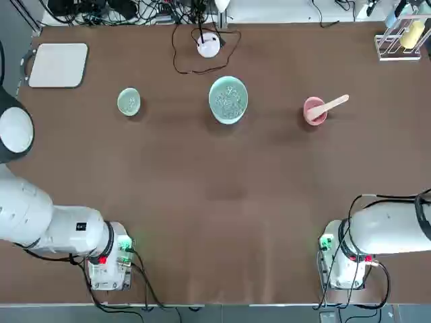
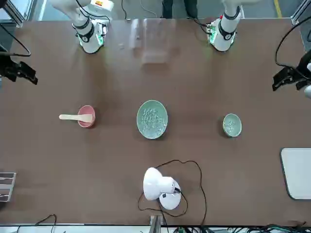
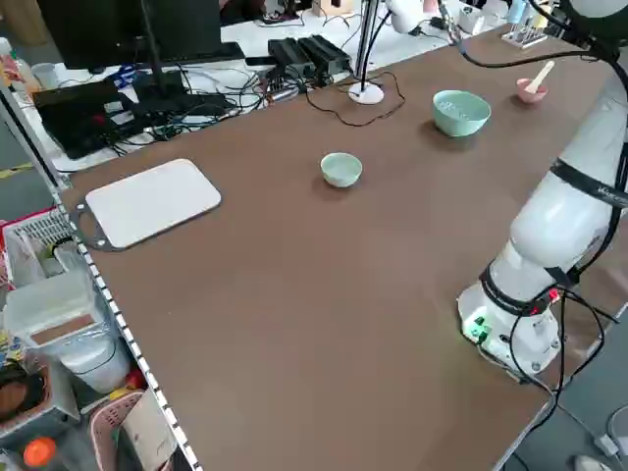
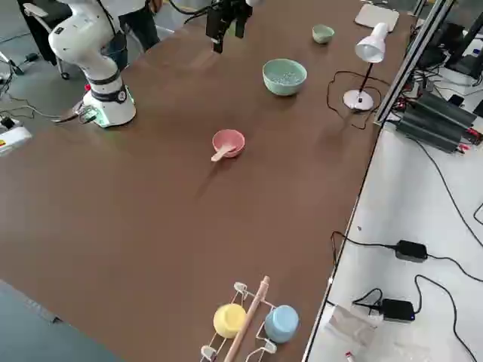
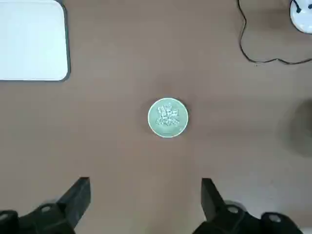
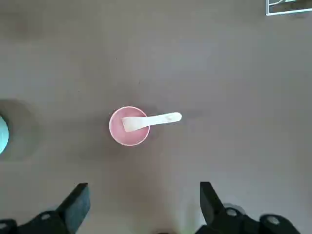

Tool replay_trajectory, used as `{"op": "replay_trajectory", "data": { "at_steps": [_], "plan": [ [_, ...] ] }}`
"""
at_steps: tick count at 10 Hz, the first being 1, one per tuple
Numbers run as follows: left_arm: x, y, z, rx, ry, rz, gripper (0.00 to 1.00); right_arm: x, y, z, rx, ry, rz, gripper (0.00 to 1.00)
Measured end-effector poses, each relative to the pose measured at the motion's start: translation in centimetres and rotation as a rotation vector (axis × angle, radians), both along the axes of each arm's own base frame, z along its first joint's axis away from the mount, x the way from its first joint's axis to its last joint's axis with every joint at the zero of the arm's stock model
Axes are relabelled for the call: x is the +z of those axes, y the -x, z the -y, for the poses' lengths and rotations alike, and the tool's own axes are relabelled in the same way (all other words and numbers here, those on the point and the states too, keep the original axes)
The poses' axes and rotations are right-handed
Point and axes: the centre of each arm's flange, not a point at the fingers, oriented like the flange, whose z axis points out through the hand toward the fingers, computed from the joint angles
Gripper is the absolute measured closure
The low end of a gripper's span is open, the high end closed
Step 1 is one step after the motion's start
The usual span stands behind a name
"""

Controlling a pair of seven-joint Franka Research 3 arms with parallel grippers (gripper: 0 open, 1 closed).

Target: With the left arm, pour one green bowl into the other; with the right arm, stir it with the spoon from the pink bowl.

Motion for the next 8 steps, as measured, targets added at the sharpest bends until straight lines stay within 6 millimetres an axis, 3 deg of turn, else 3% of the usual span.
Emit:
{"op": "replay_trajectory", "data": {
  "at_steps": [4,6,8],
  "plan": [
    [0.0,-0.2,-0.8,0.021,0.003,0.013,0.0,-0.1,0.0,0.0,0.0,0.0,0.0,0.0],
    [-1.7,-1.2,-4.8,0.08,0.002,-0.005,0.0,-2.0,-0.7,0.0,0.0,0.001,0.012,0.0],
    [-4.5,-2.6,-8.8,0.138,0.003,-0.022,0.0,-6.1,-1.4,0.1,0.002,0.001,0.017,0.0]
  ]
}}
